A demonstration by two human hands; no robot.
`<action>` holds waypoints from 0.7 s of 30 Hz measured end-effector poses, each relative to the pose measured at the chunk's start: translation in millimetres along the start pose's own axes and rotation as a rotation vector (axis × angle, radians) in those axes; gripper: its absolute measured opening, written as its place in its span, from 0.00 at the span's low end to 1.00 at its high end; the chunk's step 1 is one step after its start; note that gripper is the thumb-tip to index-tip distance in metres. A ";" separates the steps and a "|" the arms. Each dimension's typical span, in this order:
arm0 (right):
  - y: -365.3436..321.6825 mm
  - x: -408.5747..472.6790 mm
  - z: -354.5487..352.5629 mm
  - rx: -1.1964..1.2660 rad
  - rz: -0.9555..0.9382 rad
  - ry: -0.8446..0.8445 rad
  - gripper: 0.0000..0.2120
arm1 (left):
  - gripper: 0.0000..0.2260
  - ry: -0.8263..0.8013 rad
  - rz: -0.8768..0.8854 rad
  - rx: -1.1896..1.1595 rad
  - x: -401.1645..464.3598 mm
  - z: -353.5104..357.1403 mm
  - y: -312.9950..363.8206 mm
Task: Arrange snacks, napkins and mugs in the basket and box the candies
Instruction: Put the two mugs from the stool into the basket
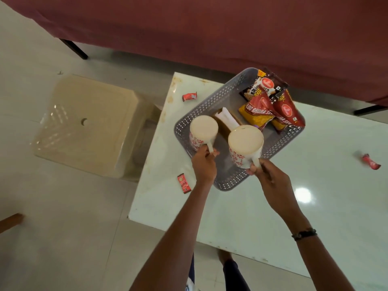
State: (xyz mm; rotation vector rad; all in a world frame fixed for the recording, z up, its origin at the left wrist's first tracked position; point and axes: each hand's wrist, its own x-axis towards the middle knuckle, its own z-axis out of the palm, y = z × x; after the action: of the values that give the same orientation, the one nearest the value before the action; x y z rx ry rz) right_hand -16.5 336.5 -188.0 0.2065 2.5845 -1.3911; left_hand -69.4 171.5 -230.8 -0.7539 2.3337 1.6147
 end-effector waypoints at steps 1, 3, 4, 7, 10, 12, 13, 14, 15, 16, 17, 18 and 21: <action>-0.5 1.4 -0.6 0.014 -0.009 -0.003 0.07 | 0.06 0.020 -0.015 0.006 0.9 1.7 -0.3; -2.0 4.4 -1.5 0.036 -0.031 -0.016 0.06 | 0.07 0.064 -0.082 0.031 4.5 3.6 3.8; -2.6 5.9 -1.6 0.042 -0.051 -0.025 0.06 | 0.08 0.082 -0.124 0.049 7.5 4.5 6.5; -3.7 11.9 0.5 0.018 -0.123 -0.063 0.08 | 0.10 0.065 -0.213 0.119 17.4 2.9 14.2; -4.0 20.9 3.2 -0.013 -0.159 -0.135 0.08 | 0.11 0.016 -0.288 0.158 21.6 -3.0 17.2; -6.2 26.1 2.0 -0.004 -0.161 -0.187 0.09 | 0.12 0.025 -0.337 0.079 12.1 -8.8 23.6; -7.5 27.0 0.4 0.001 -0.166 -0.200 0.09 | 0.14 0.042 -0.345 -0.005 4.0 -10.8 27.9; -8.8 26.0 -1.5 0.007 -0.166 -0.208 0.09 | 0.16 0.067 -0.350 -0.099 -6.1 -12.0 32.3; -10.0 23.5 -2.9 0.024 -0.168 -0.215 0.08 | 0.17 0.085 -0.355 -0.188 -17.4 -13.0 37.2; -11.2 19.6 -3.1 0.040 -0.173 -0.226 0.08 | 0.18 0.091 -0.361 -0.256 -27.7 -13.6 41.1; -11.0 15.7 -1.2 0.045 -0.178 -0.240 0.08 | 0.19 0.085 -0.370 -0.298 -36.8 -14.0 44.0; -9.6 12.3 2.1 0.040 -0.176 -0.258 0.08 | 0.20 0.068 -0.370 -0.308 -43.9 -13.7 45.0; -0.8 10.9 12.7 0.036 -0.151 -0.300 0.08 | 0.18 0.024 -0.287 -0.235 -51.8 -11.9 36.2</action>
State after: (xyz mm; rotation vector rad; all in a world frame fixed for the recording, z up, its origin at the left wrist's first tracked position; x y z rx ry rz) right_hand -25.9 325.8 -196.8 -0.1834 2.3686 -1.3970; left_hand -42.7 185.4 -174.0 -1.1044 1.9590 1.7703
